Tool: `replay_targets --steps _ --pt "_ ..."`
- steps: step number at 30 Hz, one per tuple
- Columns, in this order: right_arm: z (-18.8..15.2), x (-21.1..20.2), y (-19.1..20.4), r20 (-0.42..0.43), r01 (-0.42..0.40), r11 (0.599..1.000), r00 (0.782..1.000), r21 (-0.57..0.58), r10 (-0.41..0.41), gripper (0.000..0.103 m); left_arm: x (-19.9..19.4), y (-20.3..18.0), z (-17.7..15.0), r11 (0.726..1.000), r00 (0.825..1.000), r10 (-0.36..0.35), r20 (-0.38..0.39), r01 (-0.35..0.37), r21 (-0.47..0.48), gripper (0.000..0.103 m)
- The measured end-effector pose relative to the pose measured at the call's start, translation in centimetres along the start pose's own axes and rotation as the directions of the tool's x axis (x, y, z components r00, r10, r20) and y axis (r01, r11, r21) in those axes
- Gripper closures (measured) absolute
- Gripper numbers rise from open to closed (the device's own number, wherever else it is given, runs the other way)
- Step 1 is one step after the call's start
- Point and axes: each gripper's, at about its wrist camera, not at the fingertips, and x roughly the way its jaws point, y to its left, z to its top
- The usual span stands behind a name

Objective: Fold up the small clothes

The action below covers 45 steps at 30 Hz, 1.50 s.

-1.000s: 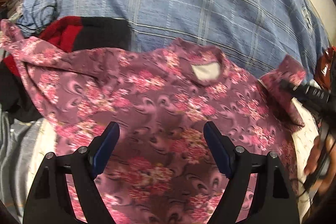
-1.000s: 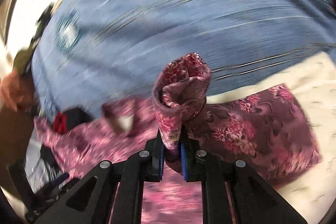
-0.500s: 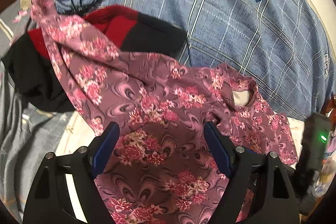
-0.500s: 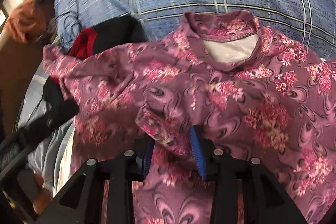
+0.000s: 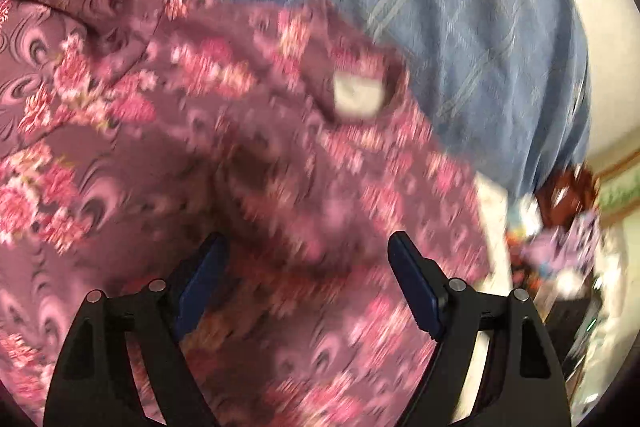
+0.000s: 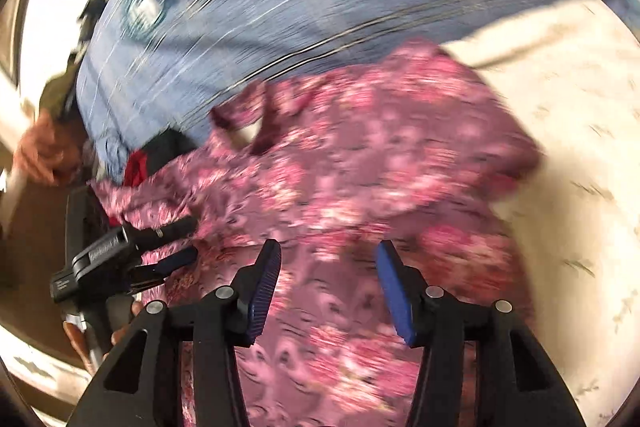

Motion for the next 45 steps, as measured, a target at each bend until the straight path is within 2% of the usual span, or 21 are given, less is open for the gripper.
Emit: replay_targets --steps 1,3,9,15,18,20,21,22,23,26,29,31,33,34,35,36,38,39,40,42,45 --pt "0.0 -0.4 -0.9 0.008 -0.006 1.000 1.000 0.029 0.006 0.051 -0.1 -0.1 0.3 1.000 1.000 -0.012 0.024 0.012 -0.017 0.062" --pt "0.1 -0.9 -2.7 0.022 -0.027 0.995 0.999 0.093 0.025 0.051 -0.3 -0.4 1.5 1.000 0.999 -0.018 0.031 0.019 -0.023 0.097" --pt "-0.1 -1.3 -5.8 0.075 -0.164 0.955 0.986 0.247 0.149 0.047 -5.0 -0.2 3.0 0.997 0.979 0.081 0.185 -0.081 -0.012 0.097" --pt "0.4 1.5 -6.5 0.123 -0.333 0.856 0.943 0.396 0.310 0.047 -5.9 1.5 2.9 0.993 0.980 0.113 0.163 -0.108 -0.042 0.097" --pt "1.0 2.8 -6.9 0.154 -0.308 0.821 0.951 0.480 0.267 0.049 -6.8 2.5 2.6 0.991 0.977 0.122 0.176 -0.111 -0.073 0.097" --pt "1.3 2.8 -7.8 0.225 -0.322 0.774 0.946 0.546 0.235 0.050 -7.0 2.5 2.6 0.989 0.974 0.132 0.185 -0.118 -0.088 0.097" --pt "1.5 2.5 -8.1 0.256 -0.330 0.757 0.941 0.564 0.221 0.059 -7.1 2.7 2.6 0.988 0.975 0.133 0.180 -0.117 -0.097 0.097" --pt "1.7 2.2 -8.3 0.263 -0.321 0.758 0.943 0.567 0.202 0.094 -7.1 2.8 2.5 0.989 0.976 0.129 0.177 -0.112 -0.101 0.097" --pt "2.1 1.4 -8.1 0.287 -0.324 0.780 0.938 0.535 0.194 0.099 -7.1 2.8 2.2 0.988 0.975 0.134 0.175 -0.118 -0.098 0.097" --pt "2.4 -1.8 -7.2 0.359 -0.252 0.884 0.927 0.393 0.104 0.100 -5.7 3.2 1.2 0.986 0.978 0.157 0.138 -0.147 -0.076 0.096" --pt "1.3 0.1 -9.0 0.223 -0.140 0.893 0.974 0.428 0.046 0.100 -2.7 4.1 -0.1 0.971 0.971 0.235 0.041 -0.233 -0.060 0.096" --pt "0.4 1.0 -10.1 0.176 -0.149 0.884 0.981 0.444 0.077 0.101 -2.5 4.7 -0.8 0.971 0.971 0.236 0.035 -0.234 -0.055 0.094" --pt "-0.2 -0.1 -10.1 0.169 -0.168 0.880 0.980 0.444 0.101 0.095 -4.0 4.8 -1.1 0.975 0.974 0.222 0.044 -0.221 -0.037 0.094" --pt "-0.3 -1.0 -9.8 0.151 -0.152 0.891 0.984 0.428 0.095 0.088 -5.1 4.9 -1.4 0.977 0.976 0.212 0.054 -0.211 -0.026 0.092" --pt "-0.4 -1.9 -9.3 0.127 -0.133 0.904 0.988 0.407 0.088 0.088 -6.2 4.9 -1.6 0.981 0.978 0.196 0.069 -0.195 -0.018 0.091" --pt "-0.3 -2.7 -8.8 0.127 -0.141 0.913 0.987 0.382 0.099 0.088 -7.1 4.8 -1.7 0.984 0.981 0.176 0.087 -0.176 -0.017 0.084" --pt "0.9 -4.9 -7.6 0.193 -0.168 0.941 0.975 0.295 0.113 0.083 -8.5 4.3 -1.7 0.990 0.981 0.141 0.136 -0.139 -0.023 0.065" --pt "2.0 -5.5 -6.9 0.230 -0.161 0.955 0.968 0.251 0.103 0.065 -8.7 4.0 -1.6 0.991 0.979 0.135 0.152 -0.132 -0.026 0.054" --pt "3.0 -5.4 -6.6 0.247 -0.154 0.963 0.964 0.222 0.097 0.046 -8.5 3.5 -1.3 0.993 0.979 0.122 0.165 -0.119 -0.024 0.053" --pt "5.7 -3.5 -6.3 0.243 -0.085 0.978 0.969 0.192 0.036 0.044 -7.0 2.6 -0.9 0.994 0.982 0.105 0.159 -0.106 0.001 0.053" --pt "8.7 0.6 -6.7 0.168 0.020 0.983 0.984 0.184 -0.051 0.045 -4.1 1.5 -0.4 0.984 0.978 0.164 0.125 -0.171 0.047 0.053"
